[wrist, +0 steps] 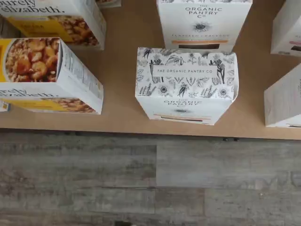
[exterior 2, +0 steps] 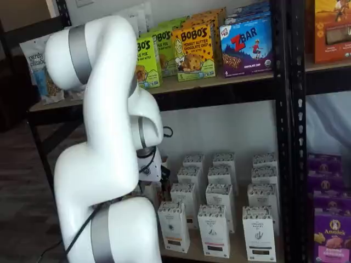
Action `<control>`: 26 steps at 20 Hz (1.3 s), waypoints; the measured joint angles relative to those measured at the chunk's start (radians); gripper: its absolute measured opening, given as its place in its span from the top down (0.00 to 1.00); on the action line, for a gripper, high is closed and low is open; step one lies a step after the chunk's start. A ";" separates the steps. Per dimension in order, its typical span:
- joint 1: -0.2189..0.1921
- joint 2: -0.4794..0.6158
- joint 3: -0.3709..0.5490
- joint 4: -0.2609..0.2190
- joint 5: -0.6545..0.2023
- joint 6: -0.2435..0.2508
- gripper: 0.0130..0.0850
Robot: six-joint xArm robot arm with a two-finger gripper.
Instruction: Pick up the white box with a yellow strip in the middle, on the bottom shelf, the fourth box from the left
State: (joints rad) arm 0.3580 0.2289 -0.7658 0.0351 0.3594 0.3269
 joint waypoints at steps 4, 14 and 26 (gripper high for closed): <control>-0.004 0.056 -0.039 -0.006 -0.005 0.002 0.00; -0.016 0.156 -0.109 0.067 -0.032 -0.079 0.00; -0.044 0.297 -0.257 0.172 0.043 -0.197 0.00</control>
State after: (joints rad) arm 0.3138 0.5260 -1.0230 0.2067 0.4020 0.1299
